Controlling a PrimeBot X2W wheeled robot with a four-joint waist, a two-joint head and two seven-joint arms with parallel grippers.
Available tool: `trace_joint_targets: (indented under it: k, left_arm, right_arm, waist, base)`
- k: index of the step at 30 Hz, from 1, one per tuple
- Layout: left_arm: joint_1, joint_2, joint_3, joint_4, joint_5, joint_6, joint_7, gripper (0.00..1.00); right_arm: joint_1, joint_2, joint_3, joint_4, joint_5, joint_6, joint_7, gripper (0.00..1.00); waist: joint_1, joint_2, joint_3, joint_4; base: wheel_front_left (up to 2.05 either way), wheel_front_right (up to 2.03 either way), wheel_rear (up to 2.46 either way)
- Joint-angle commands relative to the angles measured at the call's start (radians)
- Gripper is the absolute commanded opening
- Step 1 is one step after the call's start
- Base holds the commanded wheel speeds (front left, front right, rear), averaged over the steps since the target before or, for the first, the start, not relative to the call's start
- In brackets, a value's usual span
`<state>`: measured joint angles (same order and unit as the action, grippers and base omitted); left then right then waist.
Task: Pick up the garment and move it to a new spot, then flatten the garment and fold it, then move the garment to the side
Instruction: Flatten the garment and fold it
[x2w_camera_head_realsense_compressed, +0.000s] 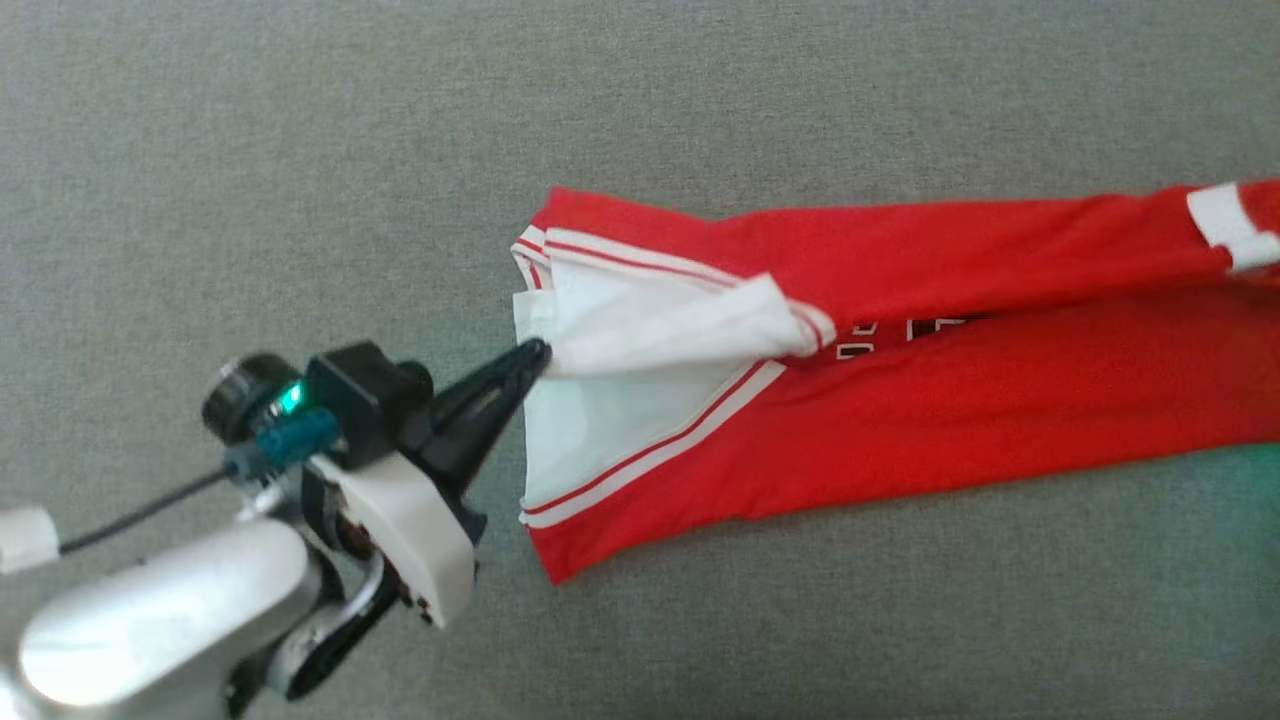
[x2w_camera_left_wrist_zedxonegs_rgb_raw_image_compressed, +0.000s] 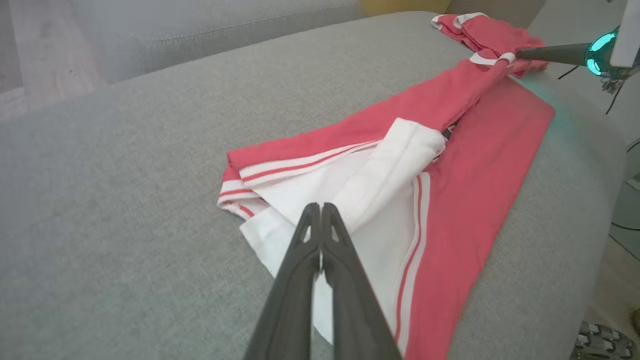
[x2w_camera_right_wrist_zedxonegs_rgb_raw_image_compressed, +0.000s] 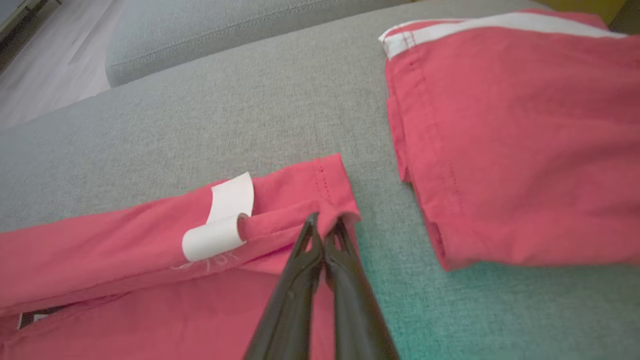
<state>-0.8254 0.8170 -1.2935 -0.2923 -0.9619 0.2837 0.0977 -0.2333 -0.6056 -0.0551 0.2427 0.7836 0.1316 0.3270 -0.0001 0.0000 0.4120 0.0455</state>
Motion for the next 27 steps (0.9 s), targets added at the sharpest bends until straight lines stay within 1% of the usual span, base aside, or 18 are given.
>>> trace_joint_targets:
  k: [1,5,9,12,13,14,15,16,20,21,24,27]
  left_arm:
    - [0.0,0.02,0.042,-0.01,-0.012,0.01,-0.018,0.0]
    - [0.054,-0.004,0.037,0.02,-0.031,0.01,-0.043,0.0]
    - [0.09,-0.035,0.033,0.061,-0.042,-0.003,-0.07,0.0]
    - [0.11,-0.063,0.031,0.093,-0.049,-0.015,-0.087,0.0]
    - [0.115,-0.071,0.03,0.104,-0.047,-0.019,-0.092,0.0]
    - [0.119,-0.079,0.029,0.115,-0.045,-0.02,-0.098,0.04]
    - [0.124,-0.088,0.029,0.125,-0.045,-0.021,-0.106,0.45]
    - [0.129,-0.096,0.031,0.135,-0.043,-0.017,-0.117,1.0]
    - [0.155,-0.127,0.05,0.179,-0.037,0.021,-0.179,1.0]
    - [0.155,-0.127,0.05,0.179,-0.037,0.021,-0.179,1.0]
    - [0.19,-0.15,0.077,0.211,-0.041,0.063,-0.244,1.0]
    - [0.241,-0.179,0.12,0.241,-0.057,0.1,-0.316,1.0]
  right_arm:
    - [0.022,-0.027,-0.008,-0.025,0.005,-0.001,0.006,0.0]
    - [0.034,-0.018,-0.015,-0.022,-0.001,-0.001,0.014,0.0]
    - [0.043,-0.012,-0.012,-0.016,-0.011,-0.001,0.022,0.0]
    - [0.05,-0.011,-0.008,-0.008,-0.029,-0.001,0.023,0.06]
    - [0.051,-0.009,-0.008,-0.004,-0.032,-0.001,0.024,0.16]
    - [0.053,-0.007,-0.007,-0.001,-0.035,-0.001,0.024,0.38]
    - [0.054,-0.004,-0.009,0.002,-0.039,-0.001,0.022,1.0]
    - [0.055,-0.001,-0.012,0.005,-0.043,-0.001,0.017,1.0]
    - [0.068,0.017,-0.033,0.005,-0.076,-0.001,-0.035,1.0]
    - [0.068,0.017,-0.033,0.005,-0.076,-0.001,-0.035,1.0]
    - [0.096,0.039,-0.053,-0.01,-0.113,-0.001,-0.093,1.0]
    - [0.128,0.08,-0.08,-0.025,-0.156,-0.001,-0.159,1.0]
  waist:
    - [0.0001,0.0,-0.001,0.0]
    - [0.0001,0.0,-0.006,-0.001]
    - [0.0001,0.0,-0.011,0.001]
    - [0.0001,0.0,-0.015,0.002]
    - [0.0001,0.0,-0.017,0.002]
    - [0.0001,0.0,-0.019,0.003]
    - [0.0001,0.0,-0.023,0.003]
    - [0.0001,0.0,-0.028,0.003]
    - [0.0001,0.0,-0.061,0.0]
    - [0.0001,0.0,-0.061,0.0]
    - [0.0001,0.0,-0.099,-0.006]
    - [0.0001,0.0,-0.145,-0.015]
  base:
    - [0.0,0.0,0.0]
    - [0.0,0.0,0.0]
    - [0.0,0.0,0.0]
    - [0.0,0.0,0.0]
    - [0.0,0.0,0.0]
    - [0.0,0.0,0.0]
    - [0.0,0.0,0.0]
    - [0.0,0.0,0.0]
    - [0.0,0.0,0.0]
    - [0.0,0.0,0.0]
    - [0.0,0.0,0.0]
    - [0.0,0.0,0.0]
